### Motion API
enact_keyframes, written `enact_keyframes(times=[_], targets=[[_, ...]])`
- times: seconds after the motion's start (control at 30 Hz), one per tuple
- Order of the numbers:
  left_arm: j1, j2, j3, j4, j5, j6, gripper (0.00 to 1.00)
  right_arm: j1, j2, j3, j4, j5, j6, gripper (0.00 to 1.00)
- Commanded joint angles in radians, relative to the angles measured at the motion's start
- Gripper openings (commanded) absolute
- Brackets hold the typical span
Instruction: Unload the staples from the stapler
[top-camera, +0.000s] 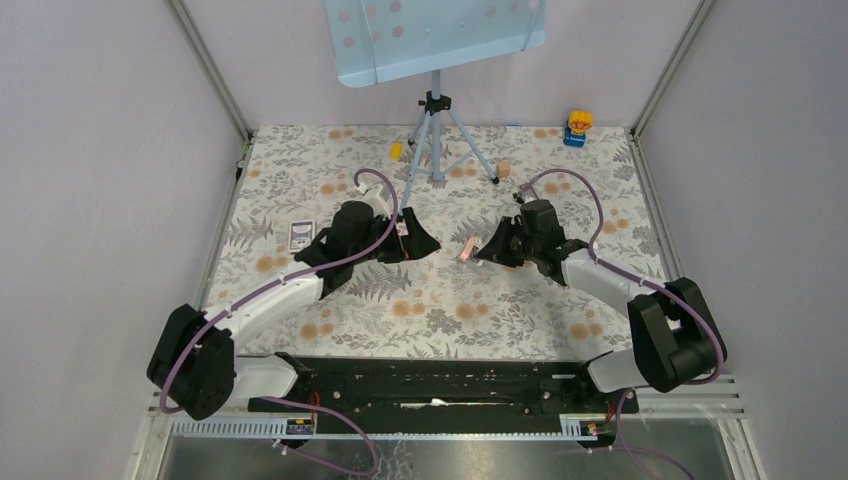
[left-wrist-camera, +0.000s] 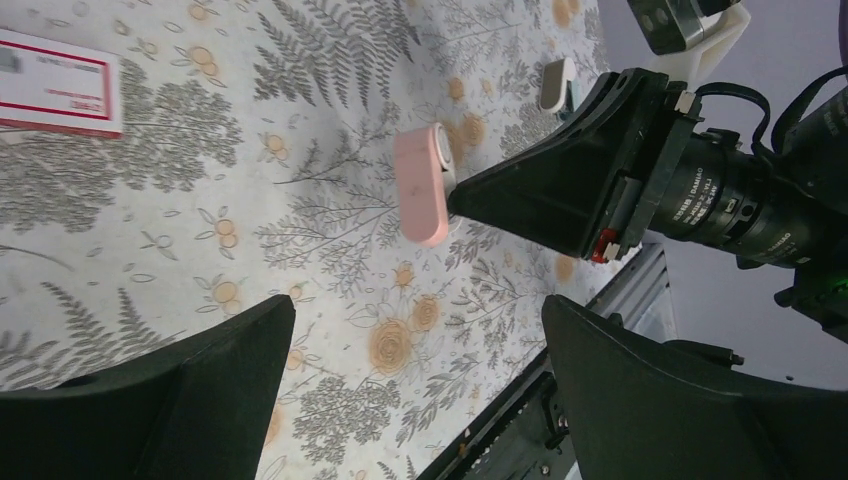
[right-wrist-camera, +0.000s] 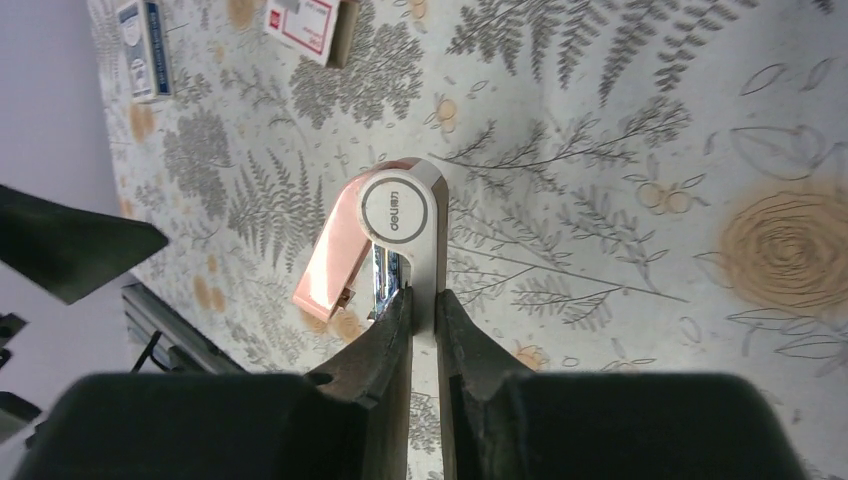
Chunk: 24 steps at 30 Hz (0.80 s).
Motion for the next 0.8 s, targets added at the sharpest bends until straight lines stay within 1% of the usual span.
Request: enact_keyframes(times=[0.0,0.1,0.3,0.5,0.77], targets=[[-0.043,0.043,0.003,0.137,0.028,-0.045,0.99,0.037,-0.055,-0.025,0.136,-0.031,0.081,0.00],[-0.059,0.073,0.002,0.155,0.029,-0.053,0.97,0.051,-0.066,-0.031,0.156,-0.039,0.086,0.00],[-0.062,0.118,0.003,0.189,0.052,-0.056,0.84,0.058,-0.088,-0.046,0.191,-0.068,0.092,0.00],[-0.071,0.159,0.020,0.207,0.071,-0.052,0.78,0.061,-0.075,-0.047,0.217,-0.106,0.095,0.00],[-0.074,0.184,0.036,0.209,0.058,-0.033,0.68,0.069,-0.070,-0.051,0.239,-0.157,0.076,0.00]])
